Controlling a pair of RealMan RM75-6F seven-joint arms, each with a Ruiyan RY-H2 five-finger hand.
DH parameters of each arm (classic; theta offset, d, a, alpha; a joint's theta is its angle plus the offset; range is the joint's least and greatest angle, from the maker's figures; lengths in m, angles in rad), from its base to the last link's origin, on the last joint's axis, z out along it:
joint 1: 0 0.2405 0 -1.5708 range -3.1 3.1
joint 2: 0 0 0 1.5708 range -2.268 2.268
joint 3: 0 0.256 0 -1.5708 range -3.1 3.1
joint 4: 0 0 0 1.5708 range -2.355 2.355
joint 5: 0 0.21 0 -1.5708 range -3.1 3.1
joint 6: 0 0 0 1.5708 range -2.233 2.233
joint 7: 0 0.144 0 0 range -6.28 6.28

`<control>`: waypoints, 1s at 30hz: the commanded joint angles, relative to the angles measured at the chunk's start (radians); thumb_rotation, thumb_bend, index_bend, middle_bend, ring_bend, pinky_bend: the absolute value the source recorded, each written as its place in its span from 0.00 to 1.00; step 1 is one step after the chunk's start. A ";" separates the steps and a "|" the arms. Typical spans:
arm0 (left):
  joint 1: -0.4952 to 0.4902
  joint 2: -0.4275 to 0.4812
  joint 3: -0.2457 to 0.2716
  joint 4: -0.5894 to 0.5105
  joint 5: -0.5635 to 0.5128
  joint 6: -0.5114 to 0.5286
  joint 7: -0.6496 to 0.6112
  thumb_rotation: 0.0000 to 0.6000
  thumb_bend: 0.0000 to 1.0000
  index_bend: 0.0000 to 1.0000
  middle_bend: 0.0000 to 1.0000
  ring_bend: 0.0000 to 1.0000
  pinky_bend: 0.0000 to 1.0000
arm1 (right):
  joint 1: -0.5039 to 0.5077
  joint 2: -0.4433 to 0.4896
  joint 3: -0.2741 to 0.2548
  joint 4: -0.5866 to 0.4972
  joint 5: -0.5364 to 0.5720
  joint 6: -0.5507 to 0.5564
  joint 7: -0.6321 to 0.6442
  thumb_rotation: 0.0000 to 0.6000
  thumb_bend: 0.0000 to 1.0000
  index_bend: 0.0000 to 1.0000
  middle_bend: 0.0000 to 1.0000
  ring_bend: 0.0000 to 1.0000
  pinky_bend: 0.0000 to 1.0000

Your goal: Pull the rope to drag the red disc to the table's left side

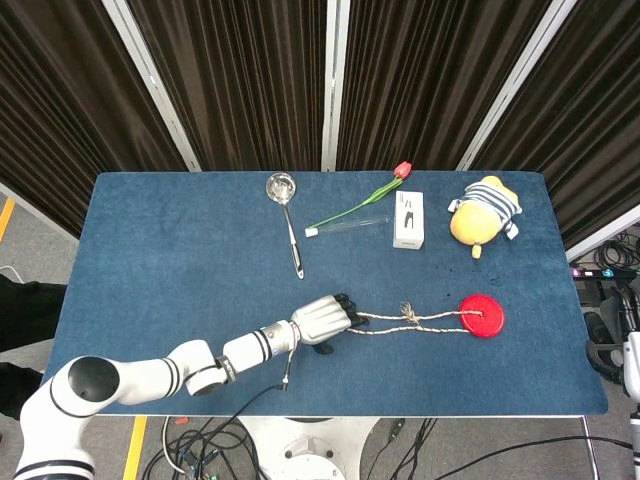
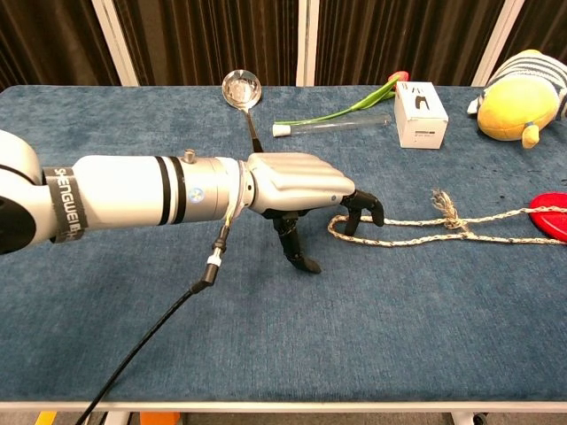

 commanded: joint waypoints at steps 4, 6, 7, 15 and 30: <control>0.001 0.009 0.006 -0.014 -0.010 -0.002 0.004 1.00 0.21 0.18 0.76 0.25 0.20 | 0.001 -0.001 0.000 -0.002 0.000 -0.002 -0.004 1.00 0.27 0.00 0.00 0.00 0.00; 0.002 0.011 0.008 -0.020 -0.014 -0.001 0.003 1.00 0.22 0.18 0.77 0.26 0.20 | 0.001 -0.001 0.000 -0.003 0.000 -0.002 -0.005 1.00 0.27 0.00 0.00 0.00 0.00; 0.002 0.013 0.008 -0.023 -0.015 0.000 0.002 1.00 0.22 0.18 0.79 0.27 0.20 | 0.001 -0.001 0.000 -0.003 0.001 -0.003 -0.006 1.00 0.27 0.00 0.00 0.00 0.00; 0.003 0.022 0.011 -0.040 -0.023 0.005 0.008 1.00 0.24 0.19 0.87 0.37 0.20 | 0.002 -0.001 0.000 -0.008 0.003 -0.007 -0.012 1.00 0.27 0.00 0.00 0.00 0.00; 0.009 0.028 0.018 -0.051 -0.032 0.016 0.046 1.00 0.26 0.24 0.99 0.56 0.22 | 0.001 0.003 0.001 -0.020 0.005 -0.008 -0.022 1.00 0.27 0.00 0.00 0.00 0.00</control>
